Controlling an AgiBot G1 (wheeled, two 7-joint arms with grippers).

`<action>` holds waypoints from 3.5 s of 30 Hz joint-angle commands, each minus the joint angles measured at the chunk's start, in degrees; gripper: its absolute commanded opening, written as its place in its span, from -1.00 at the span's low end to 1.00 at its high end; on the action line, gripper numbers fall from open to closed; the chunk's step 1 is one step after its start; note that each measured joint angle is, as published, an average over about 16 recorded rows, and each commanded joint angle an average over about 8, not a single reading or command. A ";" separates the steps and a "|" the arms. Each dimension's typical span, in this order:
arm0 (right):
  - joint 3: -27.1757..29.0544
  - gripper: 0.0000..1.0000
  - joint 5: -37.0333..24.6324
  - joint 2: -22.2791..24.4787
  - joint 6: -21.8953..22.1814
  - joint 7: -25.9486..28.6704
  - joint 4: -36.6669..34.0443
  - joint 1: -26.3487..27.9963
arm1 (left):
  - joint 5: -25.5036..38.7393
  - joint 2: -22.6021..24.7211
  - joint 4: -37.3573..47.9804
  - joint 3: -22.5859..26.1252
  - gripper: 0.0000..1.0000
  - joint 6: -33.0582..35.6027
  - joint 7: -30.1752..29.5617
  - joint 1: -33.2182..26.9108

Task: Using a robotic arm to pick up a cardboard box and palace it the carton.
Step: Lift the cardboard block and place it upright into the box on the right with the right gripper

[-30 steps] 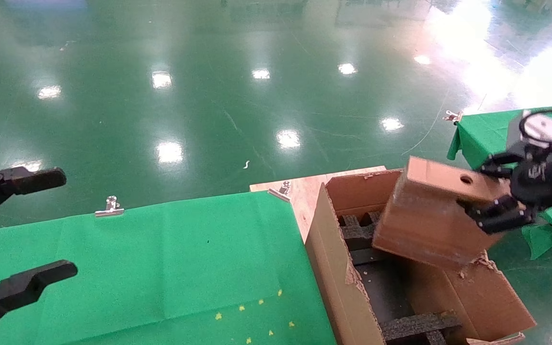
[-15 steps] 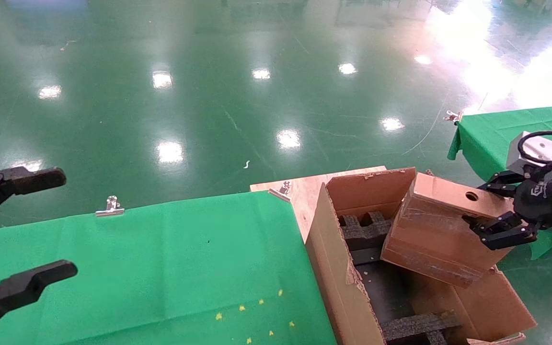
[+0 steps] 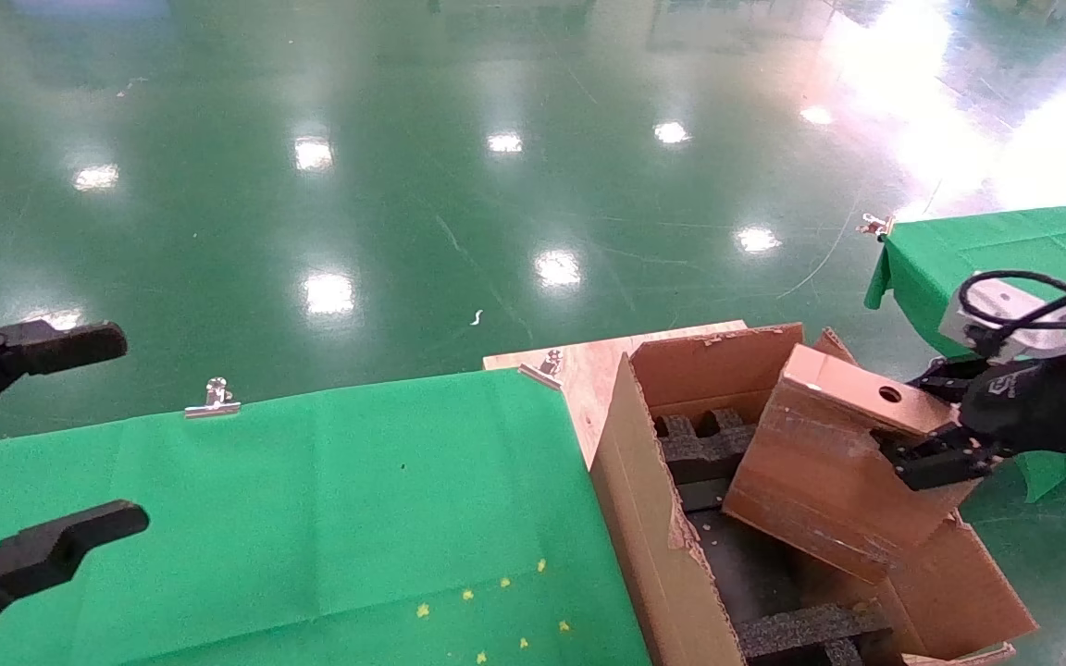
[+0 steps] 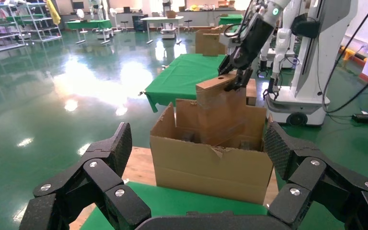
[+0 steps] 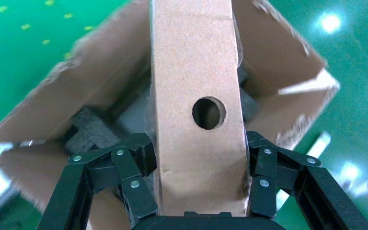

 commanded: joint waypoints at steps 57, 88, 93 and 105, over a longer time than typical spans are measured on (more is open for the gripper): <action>-8.42 -1.00 -25.88 -3.56 19.08 68.17 12.86 -10.03 | -0.02 -0.01 0.02 0.00 1.00 -0.02 0.01 0.01; -12.54 -1.00 -38.17 -9.19 27.22 83.21 13.58 -18.22 | -0.02 -0.01 0.02 0.00 1.00 -0.02 0.01 0.01; -13.27 -1.00 -40.09 -10.36 28.45 85.97 13.33 -20.10 | -0.02 -0.01 0.02 0.00 1.00 -0.02 0.01 0.01; -14.67 -1.00 -43.17 -12.84 30.34 90.13 11.95 -23.73 | -0.02 -0.01 0.02 0.00 1.00 -0.02 0.01 0.01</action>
